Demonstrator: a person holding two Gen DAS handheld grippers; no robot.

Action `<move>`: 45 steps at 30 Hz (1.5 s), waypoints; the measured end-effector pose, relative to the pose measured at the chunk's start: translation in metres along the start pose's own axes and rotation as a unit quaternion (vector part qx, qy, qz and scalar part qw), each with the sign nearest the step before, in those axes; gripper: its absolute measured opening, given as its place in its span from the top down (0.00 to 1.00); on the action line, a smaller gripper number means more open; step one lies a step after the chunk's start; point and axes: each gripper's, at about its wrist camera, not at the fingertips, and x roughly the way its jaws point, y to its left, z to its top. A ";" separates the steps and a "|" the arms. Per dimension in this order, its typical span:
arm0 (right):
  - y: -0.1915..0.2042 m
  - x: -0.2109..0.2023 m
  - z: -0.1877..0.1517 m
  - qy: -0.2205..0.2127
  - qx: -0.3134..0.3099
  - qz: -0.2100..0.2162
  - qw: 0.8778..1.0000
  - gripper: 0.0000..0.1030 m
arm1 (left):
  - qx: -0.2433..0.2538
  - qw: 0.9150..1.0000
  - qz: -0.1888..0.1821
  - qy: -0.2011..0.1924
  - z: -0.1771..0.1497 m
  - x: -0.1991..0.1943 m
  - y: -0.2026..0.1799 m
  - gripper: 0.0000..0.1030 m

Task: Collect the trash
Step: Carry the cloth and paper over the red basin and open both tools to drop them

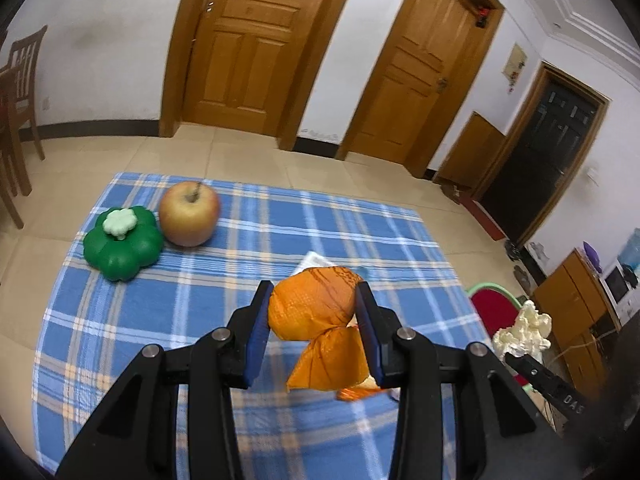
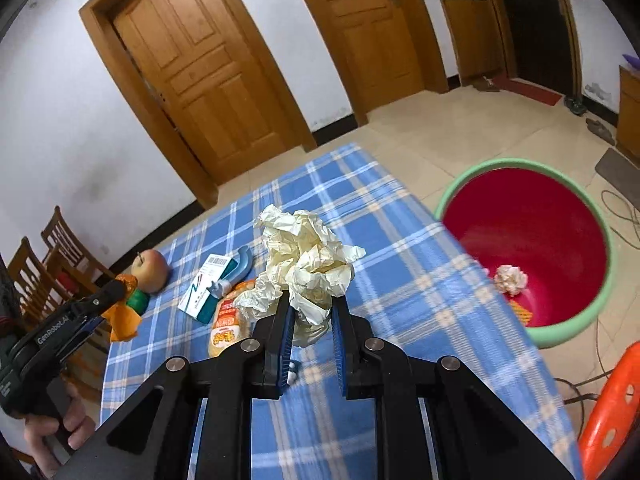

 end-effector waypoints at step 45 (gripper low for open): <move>-0.180 -0.017 0.010 -0.023 0.122 -0.083 0.989 0.67 | 0.156 0.973 -0.127 0.110 -0.043 0.094 -0.227 0.60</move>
